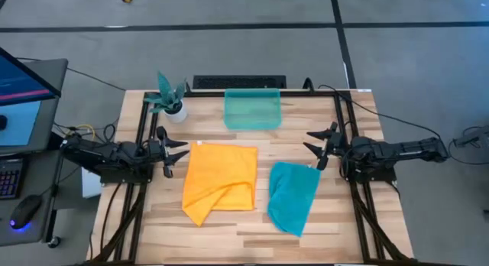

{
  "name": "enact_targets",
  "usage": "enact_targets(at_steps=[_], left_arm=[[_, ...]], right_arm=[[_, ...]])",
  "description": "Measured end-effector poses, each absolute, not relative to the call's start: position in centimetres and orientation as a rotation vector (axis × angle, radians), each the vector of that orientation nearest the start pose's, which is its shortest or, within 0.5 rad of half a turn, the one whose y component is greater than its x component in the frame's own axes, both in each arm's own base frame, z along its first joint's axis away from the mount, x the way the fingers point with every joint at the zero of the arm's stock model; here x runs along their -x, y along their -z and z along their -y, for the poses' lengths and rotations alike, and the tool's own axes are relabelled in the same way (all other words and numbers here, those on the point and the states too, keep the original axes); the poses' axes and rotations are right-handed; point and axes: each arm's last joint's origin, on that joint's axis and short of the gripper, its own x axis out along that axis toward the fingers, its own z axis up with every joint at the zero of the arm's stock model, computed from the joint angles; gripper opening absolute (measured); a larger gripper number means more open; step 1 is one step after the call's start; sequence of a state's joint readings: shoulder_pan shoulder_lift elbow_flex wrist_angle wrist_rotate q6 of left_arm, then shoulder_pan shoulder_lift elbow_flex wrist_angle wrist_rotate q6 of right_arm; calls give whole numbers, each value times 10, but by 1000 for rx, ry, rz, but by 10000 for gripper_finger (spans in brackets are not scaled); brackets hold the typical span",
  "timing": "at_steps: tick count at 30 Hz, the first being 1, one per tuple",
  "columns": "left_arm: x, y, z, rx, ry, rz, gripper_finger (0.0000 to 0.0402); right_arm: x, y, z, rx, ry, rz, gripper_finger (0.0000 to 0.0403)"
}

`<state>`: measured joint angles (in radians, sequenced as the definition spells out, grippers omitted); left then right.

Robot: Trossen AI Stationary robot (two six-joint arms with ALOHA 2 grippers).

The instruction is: Roll microfiber towels into tight, uniform cylinder then place into a basket

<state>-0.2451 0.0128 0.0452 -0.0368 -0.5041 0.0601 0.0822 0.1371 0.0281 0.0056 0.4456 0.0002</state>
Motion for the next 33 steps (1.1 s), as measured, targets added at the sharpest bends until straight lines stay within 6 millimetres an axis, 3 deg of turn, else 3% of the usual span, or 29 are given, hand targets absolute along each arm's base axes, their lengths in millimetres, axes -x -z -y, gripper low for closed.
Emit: enact_targets(at_steps=[33], left_arm=[[-93,-174,9,-62,-259,-12,135]], right_arm=[[-103,-163,4,27,363,-100,230]])
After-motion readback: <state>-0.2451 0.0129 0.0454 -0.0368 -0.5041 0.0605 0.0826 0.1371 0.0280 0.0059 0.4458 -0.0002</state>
